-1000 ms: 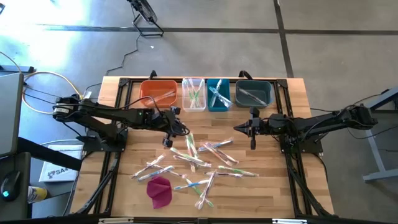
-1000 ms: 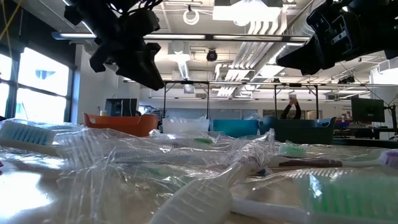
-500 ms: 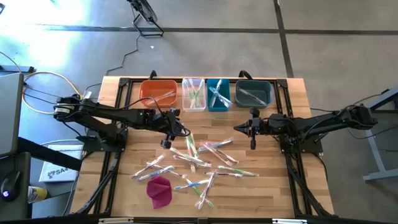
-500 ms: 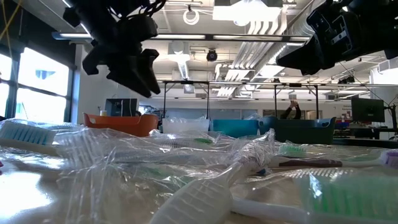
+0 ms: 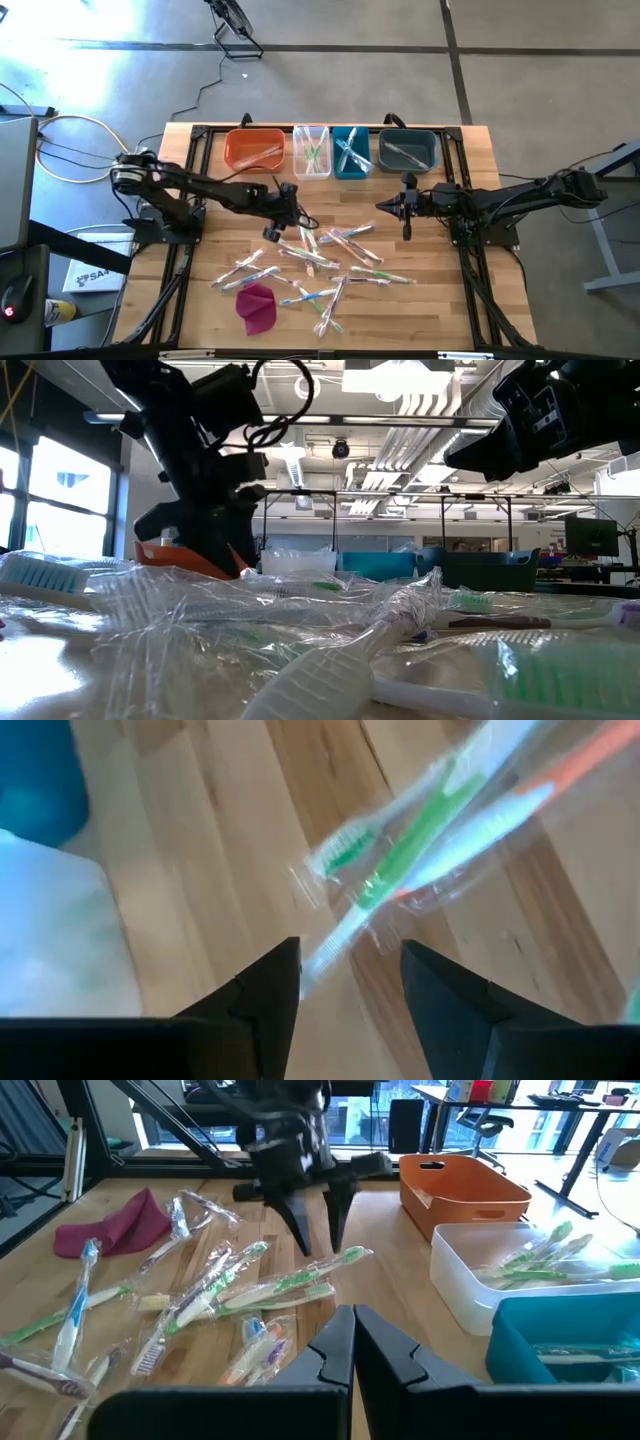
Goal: Pick & Place Toothbrushes
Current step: Put the green toothbrush into the transparent bin
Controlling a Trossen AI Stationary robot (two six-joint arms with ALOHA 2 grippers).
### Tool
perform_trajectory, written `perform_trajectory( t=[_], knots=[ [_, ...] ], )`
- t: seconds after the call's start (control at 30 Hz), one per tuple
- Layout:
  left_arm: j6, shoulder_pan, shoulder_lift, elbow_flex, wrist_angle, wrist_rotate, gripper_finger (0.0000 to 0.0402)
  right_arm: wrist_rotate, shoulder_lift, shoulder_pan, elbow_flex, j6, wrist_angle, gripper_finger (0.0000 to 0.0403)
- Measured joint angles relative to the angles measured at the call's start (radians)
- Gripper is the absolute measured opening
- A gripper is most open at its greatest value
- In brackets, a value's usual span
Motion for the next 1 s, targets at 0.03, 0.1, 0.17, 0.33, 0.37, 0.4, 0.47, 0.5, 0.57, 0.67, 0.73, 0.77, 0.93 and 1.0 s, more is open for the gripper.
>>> perform_trajectory(
  t=[0.03,0.1,0.17,0.33,0.37,0.4,0.47,0.5,0.57,0.67,0.73,0.77,0.93,1.0],
  knots=[
    [0.009,0.0,0.004,0.0,-0.006,-0.004,0.0166,0.0,0.0,0.0,0.0,0.0,0.0,0.0003],
    [0.016,0.0,0.013,0.0,0.02,-0.006,0.0166,0.002,0.0,0.0,0.0,-0.001,0.0,0.0003],
    [0.018,0.0,0.012,0.0,0.022,-0.006,0.0166,0.015,0.0,0.0,0.0,-0.004,0.0,0.0003],
    [0.018,0.0,0.031,0.0,0.049,-0.008,0.0166,0.049,0.0,0.0,0.0,-0.004,-0.004,0.0002],
    [0.018,0.0,0.041,0.0,0.046,-0.009,0.0166,0.049,0.0,0.0,0.0,-0.004,-0.004,0.0002],
    [0.017,0.0,0.052,0.0,0.048,-0.009,0.0166,0.049,0.0,0.0,0.0,-0.004,-0.004,0.0002],
    [0.018,0.0,0.077,0.001,0.059,-0.009,0.0166,0.046,0.0,0.0,0.0,-0.004,-0.004,0.0002],
    [0.018,0.0,0.089,0.001,0.055,-0.009,0.0166,0.045,0.0,0.0,0.0,-0.004,-0.003,0.0002],
    [0.017,0.0,0.102,0.001,0.069,-0.01,0.0166,0.045,0.0,0.0,0.0,-0.003,-0.004,0.0002],
    [0.014,0.0,0.104,0.002,0.078,-0.021,0.0166,0.045,0.0,0.0,0.0,-0.003,-0.003,0.0002],
    [0.014,0.0,0.106,0.002,0.094,-0.041,0.0166,0.045,0.0,0.0,0.0,-0.004,-0.003,0.0002],
    [0.014,0.0,0.107,0.002,0.1,-0.047,0.0166,0.045,0.0,0.0,0.0,-0.004,-0.003,0.0002],
    [0.014,0.0,0.107,0.001,0.105,-0.047,0.0165,0.045,0.0,0.0,0.0,-0.004,-0.003,0.0002],
    [0.013,0.0,0.107,0.001,0.1,-0.047,0.016,0.045,0.0,0.0,0.0,-0.003,-0.003,0.0002]
  ],
)
